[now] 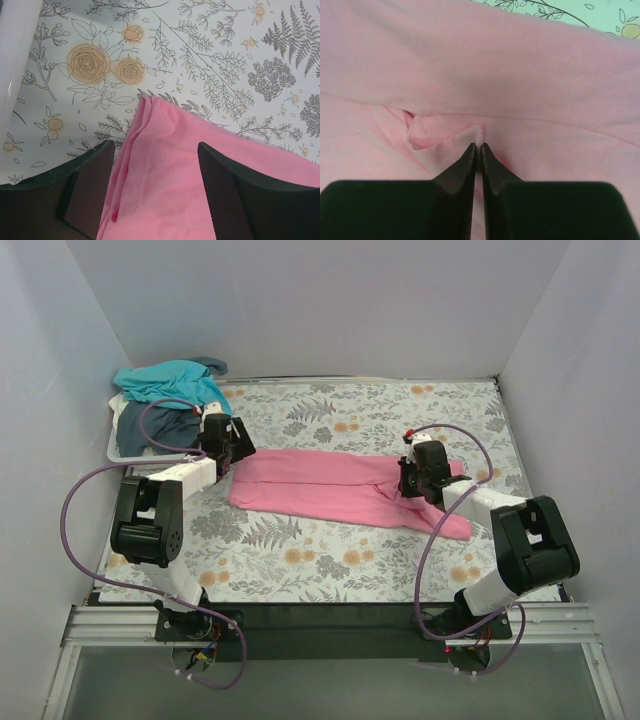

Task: Fold and stack the t-shirts
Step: Fold the tshirt

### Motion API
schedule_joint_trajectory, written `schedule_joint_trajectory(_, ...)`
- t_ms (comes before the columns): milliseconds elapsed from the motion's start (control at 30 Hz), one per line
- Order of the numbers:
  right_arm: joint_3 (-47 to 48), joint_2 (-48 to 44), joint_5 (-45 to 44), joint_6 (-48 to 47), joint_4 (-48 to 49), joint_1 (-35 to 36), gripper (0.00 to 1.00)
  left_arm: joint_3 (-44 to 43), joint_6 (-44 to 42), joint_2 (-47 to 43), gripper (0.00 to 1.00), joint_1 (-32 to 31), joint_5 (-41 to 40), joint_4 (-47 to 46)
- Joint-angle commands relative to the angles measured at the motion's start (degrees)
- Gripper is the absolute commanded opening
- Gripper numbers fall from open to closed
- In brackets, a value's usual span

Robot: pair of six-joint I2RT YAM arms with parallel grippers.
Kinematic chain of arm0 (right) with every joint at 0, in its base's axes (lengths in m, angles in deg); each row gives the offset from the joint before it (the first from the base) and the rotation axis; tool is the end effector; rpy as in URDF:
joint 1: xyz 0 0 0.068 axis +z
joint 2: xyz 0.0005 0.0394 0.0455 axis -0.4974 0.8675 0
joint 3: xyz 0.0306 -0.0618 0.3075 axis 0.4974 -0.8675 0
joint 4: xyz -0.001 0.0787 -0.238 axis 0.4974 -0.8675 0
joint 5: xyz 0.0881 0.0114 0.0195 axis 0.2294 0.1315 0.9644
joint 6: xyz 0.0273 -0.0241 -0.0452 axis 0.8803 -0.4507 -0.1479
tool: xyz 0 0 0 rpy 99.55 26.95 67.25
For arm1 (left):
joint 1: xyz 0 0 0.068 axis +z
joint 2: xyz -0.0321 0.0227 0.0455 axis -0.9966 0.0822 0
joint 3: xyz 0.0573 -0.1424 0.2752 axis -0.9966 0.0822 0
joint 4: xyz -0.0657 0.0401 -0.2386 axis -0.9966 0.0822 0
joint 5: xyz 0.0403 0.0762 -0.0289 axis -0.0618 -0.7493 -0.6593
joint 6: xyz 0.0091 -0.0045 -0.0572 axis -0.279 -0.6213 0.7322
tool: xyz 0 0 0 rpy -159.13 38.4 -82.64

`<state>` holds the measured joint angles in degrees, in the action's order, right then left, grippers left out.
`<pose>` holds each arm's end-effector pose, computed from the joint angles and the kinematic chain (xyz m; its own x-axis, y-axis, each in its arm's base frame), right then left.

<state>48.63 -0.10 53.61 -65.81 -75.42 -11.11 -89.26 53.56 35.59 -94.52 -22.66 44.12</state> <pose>0.2897 0.0963 0.2154 -0.6741 -0.0503 -0.7369 -0.1803 0.9787 0.0981 0.3667 -0.0527 0.2309 -0.3090 -0.8420 -0.4423 -0.5429 0.5380 -0.6448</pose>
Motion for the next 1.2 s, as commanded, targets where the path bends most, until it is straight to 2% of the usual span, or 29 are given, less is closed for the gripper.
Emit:
schedule_joint_trajectory(0,-1.5,-5.3,0.4,0.1,0.7,0.6,0.05,0.3,-0.3,-1.7,0.63,-0.2,0.6,-0.6)
schedule_joint_trajectory(300,-5.9,-10.1,0.7,1.2,-0.6,3.2,0.05,0.1,-0.1,-0.9,0.63,-0.2,1.2,-0.6)
schedule_joint_trajectory(633,-7.5,-12.4,-2.3,3.4,-2.9,10.5,0.06,0.3,-0.3,-1.4,0.63,-0.2,1.5,-0.6)
schedule_joint_trajectory(1000,-10.8,-21.4,-3.5,5.6,-7.3,13.9,0.26,0.7,-0.2,-2.0,0.63,-0.3,1.8,-0.5)
schedule_joint_trajectory(1167,-10.7,-25.4,-11.2,5.1,-7.9,13.8,0.36,0.7,-0.1,-1.7,0.63,-0.3,1.9,-0.6)
